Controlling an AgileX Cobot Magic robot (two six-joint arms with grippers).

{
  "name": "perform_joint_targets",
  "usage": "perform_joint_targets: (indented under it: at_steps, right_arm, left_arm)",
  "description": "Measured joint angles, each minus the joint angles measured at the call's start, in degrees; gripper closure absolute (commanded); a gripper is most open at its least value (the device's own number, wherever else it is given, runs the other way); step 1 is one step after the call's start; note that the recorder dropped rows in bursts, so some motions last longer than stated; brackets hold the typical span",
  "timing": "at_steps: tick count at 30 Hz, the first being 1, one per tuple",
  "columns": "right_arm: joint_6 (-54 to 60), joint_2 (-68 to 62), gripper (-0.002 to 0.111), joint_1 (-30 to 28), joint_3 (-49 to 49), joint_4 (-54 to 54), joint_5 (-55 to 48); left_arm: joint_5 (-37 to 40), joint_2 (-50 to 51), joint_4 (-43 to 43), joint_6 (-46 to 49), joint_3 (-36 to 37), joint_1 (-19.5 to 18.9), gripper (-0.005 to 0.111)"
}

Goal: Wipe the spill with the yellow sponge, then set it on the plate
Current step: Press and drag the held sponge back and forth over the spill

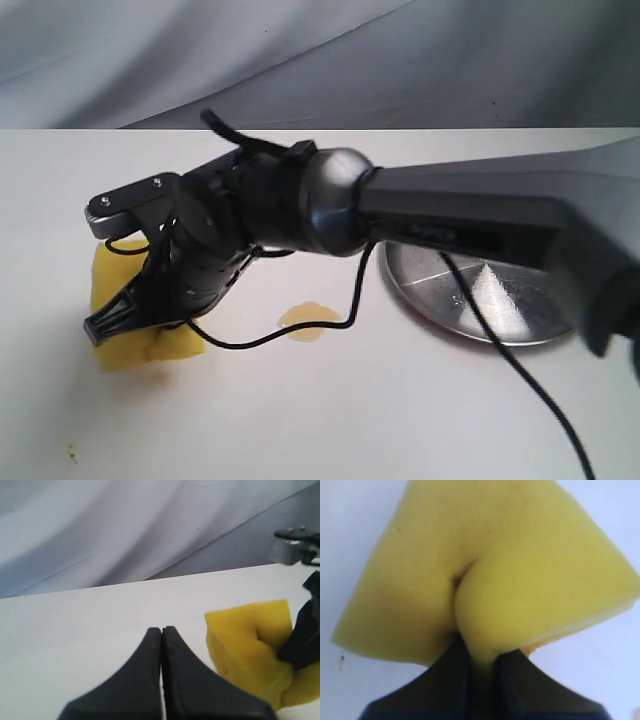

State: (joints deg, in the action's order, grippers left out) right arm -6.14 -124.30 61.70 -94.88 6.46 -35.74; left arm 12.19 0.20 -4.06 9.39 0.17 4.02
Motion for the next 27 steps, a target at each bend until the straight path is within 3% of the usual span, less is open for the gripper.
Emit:
perform_joint_targets:
  at_steps: [7, 16, 21, 27]
  right_arm:
    - [-2.5, 13.6, 0.108, -1.0, 15.2, -12.6, 1.2]
    - [-8.5, 21.2, 0.108, -9.3, 36.1, -14.2, 4.9]
    - [-8.8, 19.6, 0.108, -11.3, 36.7, -14.2, 6.3]
    - [-8.8, 12.1, 0.108, -11.8, 29.1, -14.4, 3.7]
  left_arm:
    - [0.0, 0.0, 0.0, 0.0, 0.0, 0.0, 0.107]
    - [0.0, 0.0, 0.0, 0.0, 0.0, 0.0, 0.107]
    - [0.0, 0.0, 0.0, 0.0, 0.0, 0.0, 0.107]
    - [0.0, 0.0, 0.0, 0.0, 0.0, 0.0, 0.107]
